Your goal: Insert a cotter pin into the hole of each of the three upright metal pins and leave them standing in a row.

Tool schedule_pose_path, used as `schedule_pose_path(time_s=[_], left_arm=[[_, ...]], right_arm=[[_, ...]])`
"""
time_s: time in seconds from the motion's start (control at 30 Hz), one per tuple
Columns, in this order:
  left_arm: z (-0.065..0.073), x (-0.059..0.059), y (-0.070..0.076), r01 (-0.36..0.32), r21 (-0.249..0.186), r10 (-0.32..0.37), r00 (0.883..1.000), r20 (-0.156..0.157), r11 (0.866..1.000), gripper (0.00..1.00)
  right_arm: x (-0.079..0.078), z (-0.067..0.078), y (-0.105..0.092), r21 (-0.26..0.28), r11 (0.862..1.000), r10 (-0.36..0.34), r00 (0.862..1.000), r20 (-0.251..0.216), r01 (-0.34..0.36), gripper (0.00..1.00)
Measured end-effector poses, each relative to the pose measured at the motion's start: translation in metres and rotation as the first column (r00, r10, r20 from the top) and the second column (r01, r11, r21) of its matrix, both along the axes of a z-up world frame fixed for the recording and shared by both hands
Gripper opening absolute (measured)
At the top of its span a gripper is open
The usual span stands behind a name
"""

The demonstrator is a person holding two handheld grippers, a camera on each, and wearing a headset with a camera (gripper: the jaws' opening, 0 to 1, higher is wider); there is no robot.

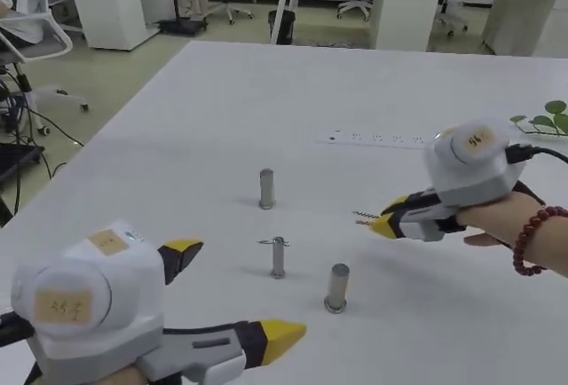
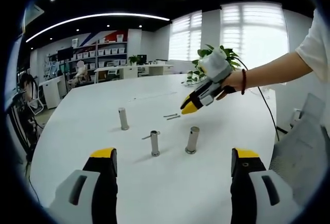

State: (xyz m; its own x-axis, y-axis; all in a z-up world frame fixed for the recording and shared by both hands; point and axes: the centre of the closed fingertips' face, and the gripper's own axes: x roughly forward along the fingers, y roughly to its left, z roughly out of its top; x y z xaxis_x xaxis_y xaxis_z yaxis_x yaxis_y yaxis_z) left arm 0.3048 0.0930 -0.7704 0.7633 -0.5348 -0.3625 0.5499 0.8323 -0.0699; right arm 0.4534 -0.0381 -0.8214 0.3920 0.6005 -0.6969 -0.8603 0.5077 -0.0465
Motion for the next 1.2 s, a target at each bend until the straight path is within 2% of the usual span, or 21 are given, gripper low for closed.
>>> schedule_pose_path(time_s=[0.33, 0.53, 0.8, 1.07, 1.2], left_arm=[[-0.001, -0.001, 0.001, -0.002, 0.003, 0.002, 1.0, -0.004, 1.0, 0.9], [-0.001, -0.001, 0.002, -0.007, 0.004, 0.007, 1.0, -0.005, 1.0, 0.89], [-0.004, -0.001, 0.004, -0.014, 0.001, 0.014, 1.0, -0.015, 1.0, 0.88], [-0.005, -0.002, 0.004, -0.012, 0.001, 0.012, 1.0, -0.019, 1.0, 0.86], [-0.005, -0.002, 0.005, -0.012, 0.001, 0.012, 1.0, -0.021, 1.0, 0.86]], right_arm=[[0.021, -0.026, -0.009, -0.1, 0.995, -0.005, 1.0, -0.01, 0.004, 0.16], [0.028, -0.037, -0.017, -0.127, 0.992, -0.009, 1.0, -0.01, 0.008, 0.13], [0.032, -0.035, -0.018, -0.136, 0.991, 0.018, 1.0, -0.004, -0.018, 0.12], [0.034, -0.036, -0.015, -0.198, 0.976, 0.094, 0.996, 0.01, -0.09, 0.12], [0.035, -0.036, -0.011, -0.209, 0.972, 0.117, 0.993, 0.014, -0.112, 0.12]])
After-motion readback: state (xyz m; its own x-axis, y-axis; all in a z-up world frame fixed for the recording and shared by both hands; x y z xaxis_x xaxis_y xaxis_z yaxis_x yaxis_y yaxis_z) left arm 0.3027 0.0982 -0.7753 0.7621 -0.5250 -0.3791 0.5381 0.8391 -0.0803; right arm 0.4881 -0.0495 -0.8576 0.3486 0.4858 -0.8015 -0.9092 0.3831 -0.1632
